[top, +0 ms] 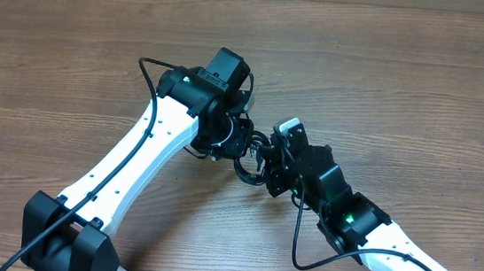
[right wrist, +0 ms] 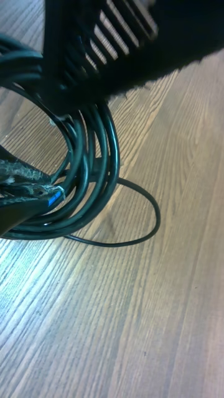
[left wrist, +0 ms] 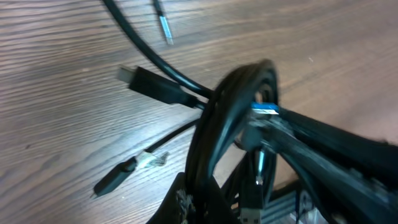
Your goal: Untangle cables
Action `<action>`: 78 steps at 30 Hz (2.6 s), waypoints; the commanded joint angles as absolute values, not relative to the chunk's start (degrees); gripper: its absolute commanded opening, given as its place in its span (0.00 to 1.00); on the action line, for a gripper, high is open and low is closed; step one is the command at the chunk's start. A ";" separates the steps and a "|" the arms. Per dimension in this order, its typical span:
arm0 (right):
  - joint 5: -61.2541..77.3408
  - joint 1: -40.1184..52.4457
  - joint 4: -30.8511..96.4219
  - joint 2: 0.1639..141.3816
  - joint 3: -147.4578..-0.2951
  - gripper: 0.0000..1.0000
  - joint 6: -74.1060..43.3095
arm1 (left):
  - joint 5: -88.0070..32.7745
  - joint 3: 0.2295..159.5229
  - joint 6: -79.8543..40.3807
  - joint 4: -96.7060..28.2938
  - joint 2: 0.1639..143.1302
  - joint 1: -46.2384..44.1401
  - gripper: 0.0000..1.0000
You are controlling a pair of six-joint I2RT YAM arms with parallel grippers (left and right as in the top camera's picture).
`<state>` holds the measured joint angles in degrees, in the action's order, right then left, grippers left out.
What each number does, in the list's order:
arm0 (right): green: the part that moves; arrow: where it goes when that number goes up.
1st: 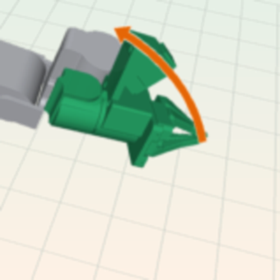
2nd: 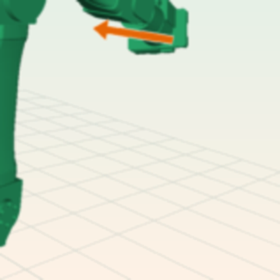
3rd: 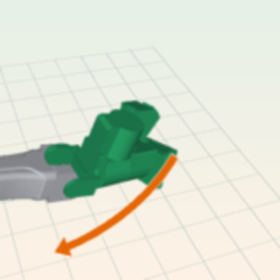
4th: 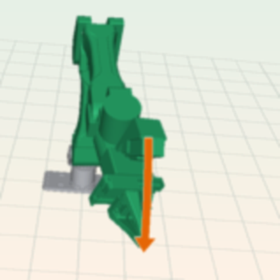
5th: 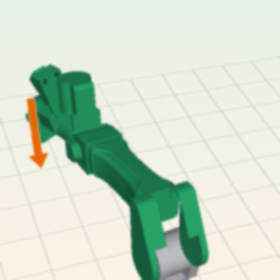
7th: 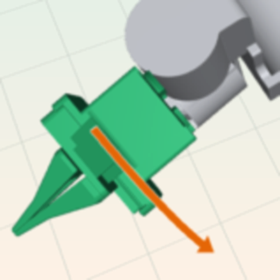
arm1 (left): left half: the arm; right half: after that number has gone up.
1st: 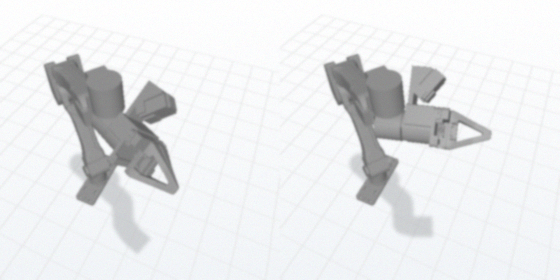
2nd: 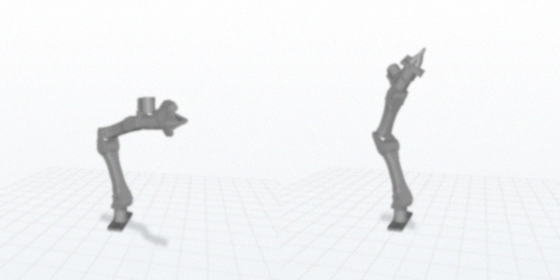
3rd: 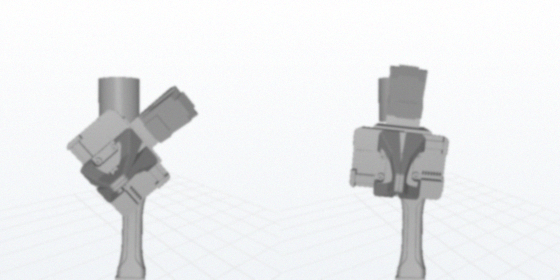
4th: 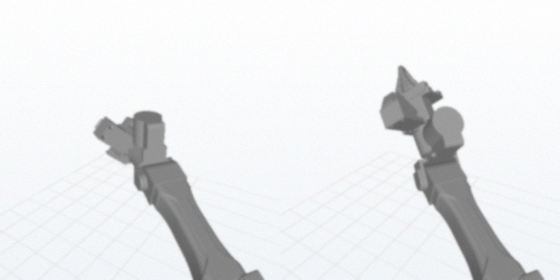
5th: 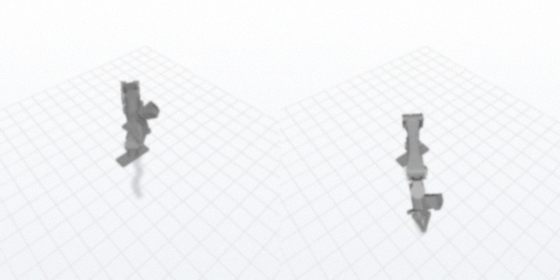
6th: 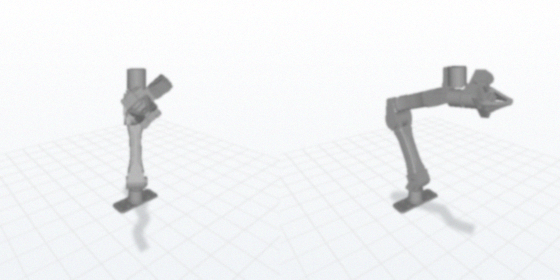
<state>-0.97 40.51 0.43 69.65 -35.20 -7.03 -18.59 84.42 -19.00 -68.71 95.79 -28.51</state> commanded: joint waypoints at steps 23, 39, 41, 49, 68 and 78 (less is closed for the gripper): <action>12.49 39.11 2.35 68.84 -37.12 0.79 -9.58 | -29.93 85.14 -21.63 -57.67 94.76 -26.09 0.04; 20.58 38.17 5.91 64.27 -37.82 0.85 -9.58 | -28.40 85.12 -22.50 -58.52 94.76 -19.49 0.04; 20.75 38.17 4.51 65.39 -37.82 0.79 -9.61 | -28.84 85.12 -22.26 -58.67 94.76 -20.12 0.04; 22.85 38.17 0.30 67.26 -37.82 0.60 -9.61 | -29.61 85.12 -22.26 -59.05 94.76 -22.00 0.04; 20.01 38.17 0.01 69.47 -37.82 0.04 -10.52 | -38.52 85.12 -20.23 -59.75 94.76 -22.52 0.04; 19.94 38.15 -4.43 72.69 -37.82 0.12 -10.50 | -51.37 85.12 -19.25 -59.77 94.76 -22.46 0.04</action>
<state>20.03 37.91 -3.66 72.03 -36.29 -10.50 -42.50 84.38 -20.51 -59.99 95.79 -22.11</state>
